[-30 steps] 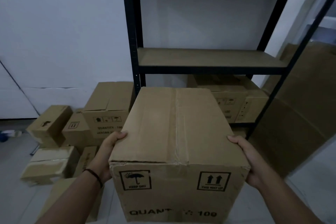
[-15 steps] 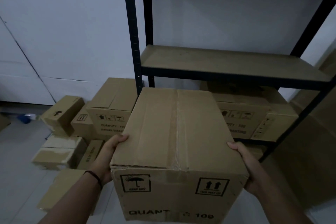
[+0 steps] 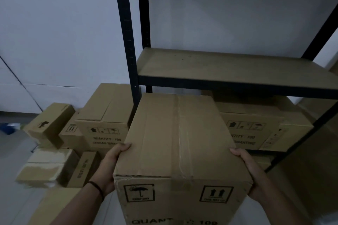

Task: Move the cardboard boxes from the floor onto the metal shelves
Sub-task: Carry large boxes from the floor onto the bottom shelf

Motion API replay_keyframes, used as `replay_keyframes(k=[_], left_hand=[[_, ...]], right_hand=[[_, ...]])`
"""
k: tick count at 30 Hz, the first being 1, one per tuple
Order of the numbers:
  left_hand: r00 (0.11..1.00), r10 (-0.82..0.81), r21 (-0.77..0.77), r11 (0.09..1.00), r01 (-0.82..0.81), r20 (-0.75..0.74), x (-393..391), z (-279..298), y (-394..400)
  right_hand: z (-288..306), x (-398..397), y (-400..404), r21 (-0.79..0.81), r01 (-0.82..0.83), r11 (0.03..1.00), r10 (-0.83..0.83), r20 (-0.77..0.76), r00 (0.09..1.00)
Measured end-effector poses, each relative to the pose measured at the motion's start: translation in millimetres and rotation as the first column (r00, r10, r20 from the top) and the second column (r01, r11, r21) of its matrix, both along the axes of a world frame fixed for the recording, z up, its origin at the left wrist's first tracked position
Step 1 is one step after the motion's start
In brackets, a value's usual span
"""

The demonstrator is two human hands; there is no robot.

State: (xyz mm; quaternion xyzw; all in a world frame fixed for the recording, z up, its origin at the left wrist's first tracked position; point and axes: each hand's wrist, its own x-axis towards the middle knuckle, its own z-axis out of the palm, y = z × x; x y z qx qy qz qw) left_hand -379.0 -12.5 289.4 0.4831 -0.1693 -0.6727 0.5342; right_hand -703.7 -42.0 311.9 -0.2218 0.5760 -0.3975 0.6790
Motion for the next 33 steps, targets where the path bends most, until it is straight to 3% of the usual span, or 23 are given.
replay_keyframes(k=[10, 33], left_hand=[[0.999, -0.033, 0.074, 0.997, 0.032, 0.012, 11.9, -12.5, -43.3], [0.998, -0.009, 0.158, 0.987, 0.0, 0.057, -8.3, -41.6, -107.0]], right_hand=[[-18.4, 10.9, -37.4, -0.032, 0.028, 0.999, -0.027, 0.018, 0.999], [-58.6, 2.5, -94.6, 0.111, 0.057, 0.992, -0.063, 0.049, 0.997]])
